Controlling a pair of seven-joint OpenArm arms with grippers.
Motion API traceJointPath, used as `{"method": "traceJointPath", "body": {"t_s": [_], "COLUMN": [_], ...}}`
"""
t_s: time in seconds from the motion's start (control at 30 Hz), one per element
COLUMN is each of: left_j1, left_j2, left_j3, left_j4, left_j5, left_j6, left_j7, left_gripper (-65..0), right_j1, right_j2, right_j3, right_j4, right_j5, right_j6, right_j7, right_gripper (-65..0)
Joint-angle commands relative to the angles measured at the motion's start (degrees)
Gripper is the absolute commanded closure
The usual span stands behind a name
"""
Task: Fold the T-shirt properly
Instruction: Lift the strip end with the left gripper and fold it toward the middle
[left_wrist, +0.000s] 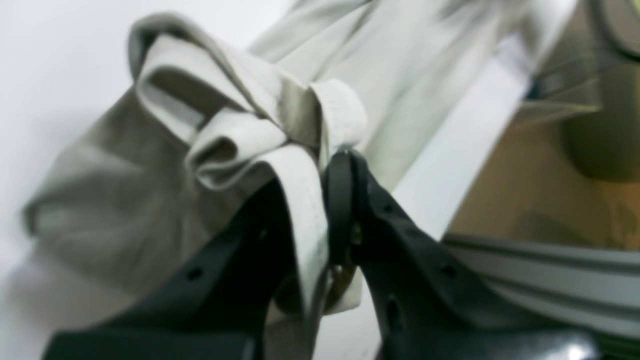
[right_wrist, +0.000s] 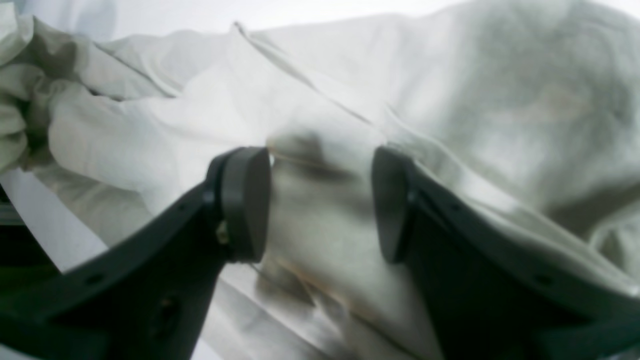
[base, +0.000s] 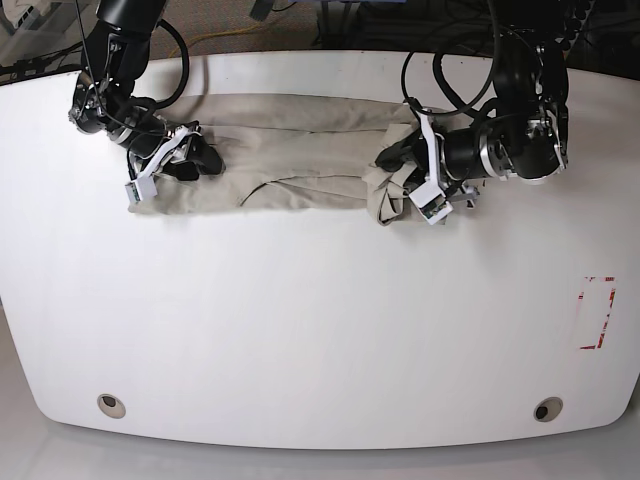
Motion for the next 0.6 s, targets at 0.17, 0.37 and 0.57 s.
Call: {"method": "traceJointPath", "body": {"t_s": [0.17, 0.37, 0.57], "left_j1": [-2.6, -2.7, -4.2], "left_j2": [3.0, 3.3, 6.5], "left_j3": [4.9, 8.9, 12.3], "left_j4": [0.9, 0.9, 0.8], "left_j5": [5.7, 8.6, 12.4], "left_j6": [-0.1, -0.1, -0.1], "left_j7": [-1.1, -1.1, -1.1], "left_gripper": [-8.9, -10.3, -13.2], "right_j1": [-0.3, -0.3, -0.3], "right_j2": [0.5, 0.4, 0.4], "right_j3": [-0.1, -0.1, -0.1], "right_j4": [-0.3, -0.3, -0.3], "right_j5": [-4.4, -4.4, -4.4], "right_j6": [-1.4, -1.4, -1.4], "right_j7": [-3.5, -3.6, -3.6], "right_gripper": [-32.7, -32.7, -32.7]}}
